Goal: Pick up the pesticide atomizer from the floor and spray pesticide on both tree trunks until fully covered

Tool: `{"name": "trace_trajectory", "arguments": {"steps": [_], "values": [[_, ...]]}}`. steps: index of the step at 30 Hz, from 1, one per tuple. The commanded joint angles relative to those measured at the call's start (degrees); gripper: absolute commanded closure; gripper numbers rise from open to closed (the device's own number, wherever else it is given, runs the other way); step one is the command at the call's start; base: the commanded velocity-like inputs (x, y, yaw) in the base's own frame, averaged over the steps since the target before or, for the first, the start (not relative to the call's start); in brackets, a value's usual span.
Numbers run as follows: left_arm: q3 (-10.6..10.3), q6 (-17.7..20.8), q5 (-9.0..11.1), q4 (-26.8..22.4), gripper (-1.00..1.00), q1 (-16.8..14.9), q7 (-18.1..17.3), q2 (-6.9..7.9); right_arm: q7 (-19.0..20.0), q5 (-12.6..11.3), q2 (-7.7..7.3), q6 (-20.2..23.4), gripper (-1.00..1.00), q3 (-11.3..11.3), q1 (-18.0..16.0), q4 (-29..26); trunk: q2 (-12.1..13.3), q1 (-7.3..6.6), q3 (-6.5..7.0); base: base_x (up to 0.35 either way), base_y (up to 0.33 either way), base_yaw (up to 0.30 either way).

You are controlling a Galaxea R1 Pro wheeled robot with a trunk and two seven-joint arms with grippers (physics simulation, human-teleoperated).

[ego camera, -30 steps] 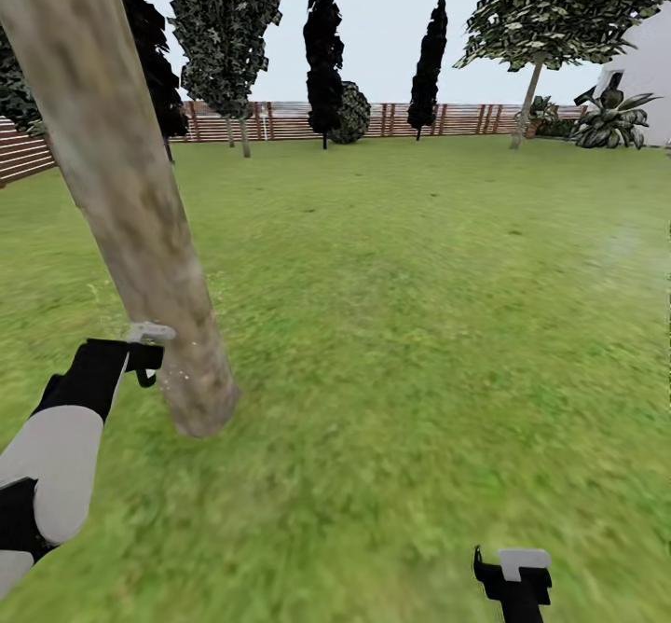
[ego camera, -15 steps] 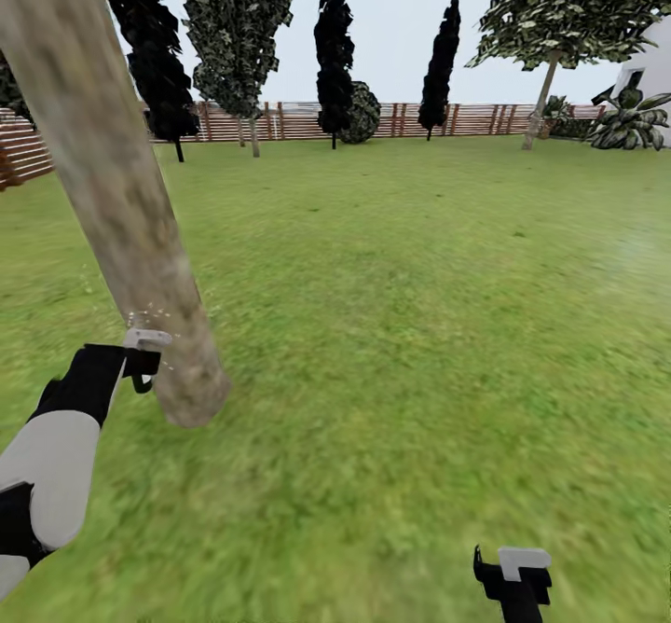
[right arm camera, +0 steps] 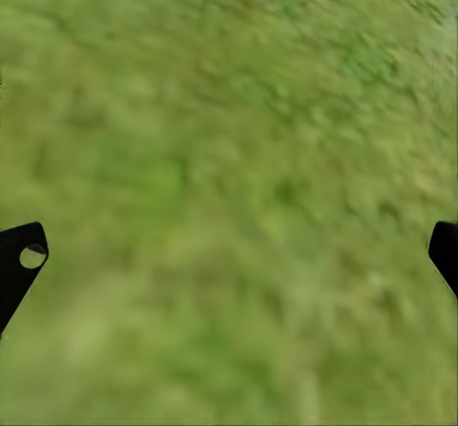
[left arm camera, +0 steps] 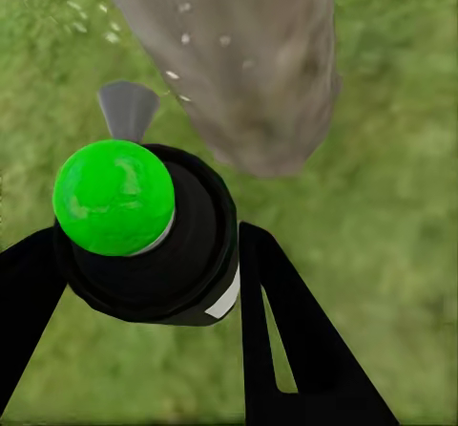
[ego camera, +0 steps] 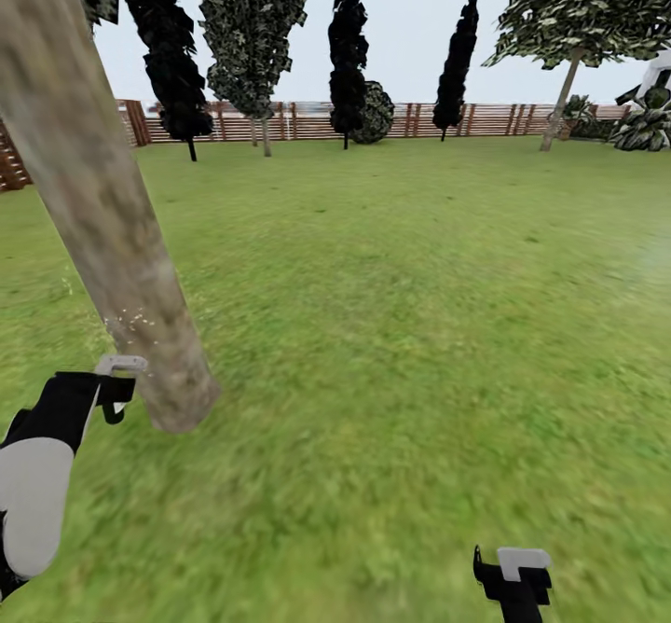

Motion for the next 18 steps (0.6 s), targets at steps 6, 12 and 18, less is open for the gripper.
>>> {"name": "trace_trajectory", "arguments": {"steps": [6,12,18], "values": [[0.2,0.0,0.1,0.0,1.0,0.1,0.0,-0.34,0.0,0.0,0.0,0.0,-1.0,0.0,0.0,0.0,0.0,0.0,0.0,0.235,-0.194,0.272],[0.2,-0.1,0.3,0.0,1.0,0.1,1.2,-0.53,0.0,0.0,0.0,0.0,-1.0,0.0,0.0,0.0,0.0,0.0,0.0,0.161,-0.218,0.042],[0.3,-0.1,0.5,0.0,1.0,0.1,2.4,-0.73,0.0,0.0,0.0,0.0,-1.0,0.0,0.0,0.0,0.0,0.0,0.0,-0.052,-0.273,0.0]]}}
